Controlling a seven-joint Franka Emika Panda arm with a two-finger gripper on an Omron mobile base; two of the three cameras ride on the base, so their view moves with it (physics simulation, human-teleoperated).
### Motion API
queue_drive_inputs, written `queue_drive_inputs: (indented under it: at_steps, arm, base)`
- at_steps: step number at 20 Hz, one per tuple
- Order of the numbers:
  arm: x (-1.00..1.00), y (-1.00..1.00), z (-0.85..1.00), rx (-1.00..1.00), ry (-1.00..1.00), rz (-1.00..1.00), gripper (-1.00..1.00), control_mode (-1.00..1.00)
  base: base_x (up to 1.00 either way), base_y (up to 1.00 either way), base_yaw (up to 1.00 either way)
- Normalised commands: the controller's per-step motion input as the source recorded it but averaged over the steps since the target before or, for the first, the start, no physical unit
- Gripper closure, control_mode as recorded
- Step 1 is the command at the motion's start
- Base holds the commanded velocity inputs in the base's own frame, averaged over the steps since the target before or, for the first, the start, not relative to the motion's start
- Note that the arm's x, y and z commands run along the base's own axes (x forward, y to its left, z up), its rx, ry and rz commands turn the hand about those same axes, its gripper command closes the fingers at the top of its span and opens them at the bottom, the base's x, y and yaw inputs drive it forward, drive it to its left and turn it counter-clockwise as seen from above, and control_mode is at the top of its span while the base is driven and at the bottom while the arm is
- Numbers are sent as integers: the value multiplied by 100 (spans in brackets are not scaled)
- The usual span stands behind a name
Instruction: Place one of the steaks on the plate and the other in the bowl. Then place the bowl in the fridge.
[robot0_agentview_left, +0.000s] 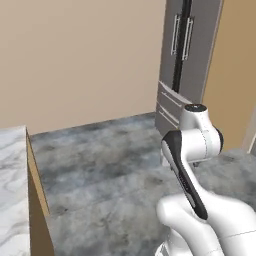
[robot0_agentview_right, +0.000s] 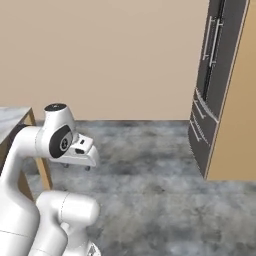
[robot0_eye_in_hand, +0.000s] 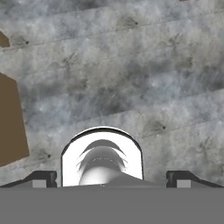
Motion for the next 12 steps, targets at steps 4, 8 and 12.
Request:
queue_drive_inputs:
  at_steps: [4, 8, 12]
  arm:
    - [0, 0, 0, 0, 0, 0, -100, 100]
    - [0, 0, 0, 0, 0, 0, -100, 100]
    - [0, 0, 0, 0, 0, 0, -100, 100]
  base:
    - [100, 21, 18]
    - [100, 18, 8]
    - [100, 10, 7]
